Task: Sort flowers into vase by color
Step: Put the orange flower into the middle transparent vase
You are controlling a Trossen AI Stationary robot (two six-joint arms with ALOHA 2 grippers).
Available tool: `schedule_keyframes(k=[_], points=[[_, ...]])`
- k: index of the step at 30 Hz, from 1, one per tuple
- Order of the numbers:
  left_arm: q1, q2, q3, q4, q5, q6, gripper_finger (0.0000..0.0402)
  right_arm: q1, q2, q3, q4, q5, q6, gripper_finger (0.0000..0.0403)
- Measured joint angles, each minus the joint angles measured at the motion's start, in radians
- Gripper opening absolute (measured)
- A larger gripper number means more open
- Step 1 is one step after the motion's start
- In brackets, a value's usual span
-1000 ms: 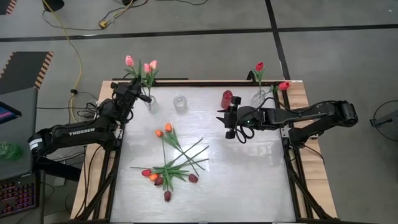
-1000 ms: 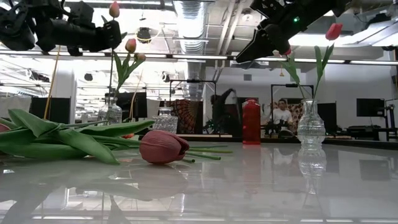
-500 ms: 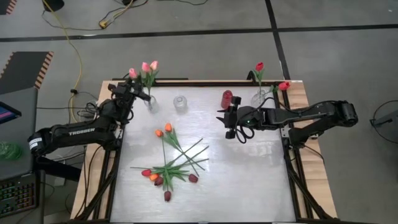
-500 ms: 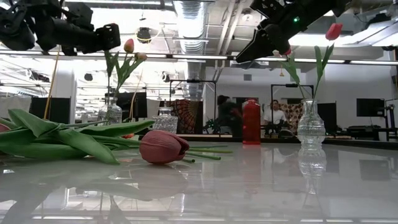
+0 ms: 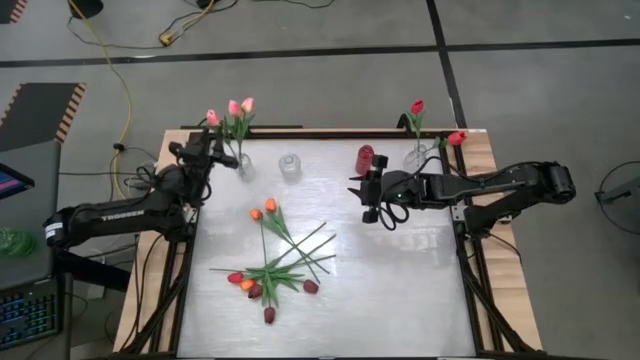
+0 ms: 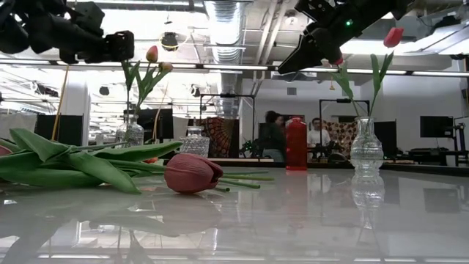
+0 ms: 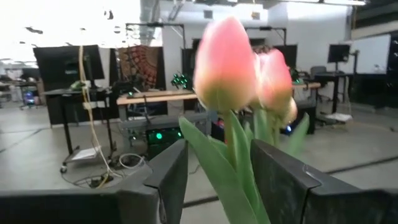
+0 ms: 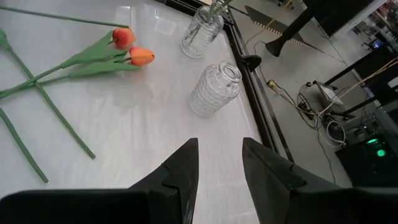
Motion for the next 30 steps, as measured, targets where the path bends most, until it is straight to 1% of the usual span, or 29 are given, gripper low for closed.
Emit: schedule_keyframes(k=[6, 12, 17, 20, 30], points=[[-0.061, -0.066, 0.000, -0.088, -0.008, 0.011, 0.0162, 0.000, 0.000, 0.000, 0.000, 0.000, 0.073, 0.0150], [-0.144, -0.152, 0.000, -0.133, -0.107, 0.073, 0.0162, 0.000, 0.000, 0.000, 0.000, 0.000, 0.073, 0.0150], [-0.229, -0.217, 0.000, -0.226, -0.181, 0.065, 0.0162, 0.000, 0.000, 0.000, 0.000, 0.000, 0.073, 0.0150], [-0.278, -0.238, 0.000, -0.259, -0.187, 0.059, 0.0162, 0.000, 0.000, 0.000, 0.000, 0.000, 0.073, 0.0150], [-0.452, -0.241, 0.000, -0.260, -0.186, 0.089, 0.0162, 0.000, 0.000, 0.000, 0.001, 0.000, 0.150, 0.0150]])
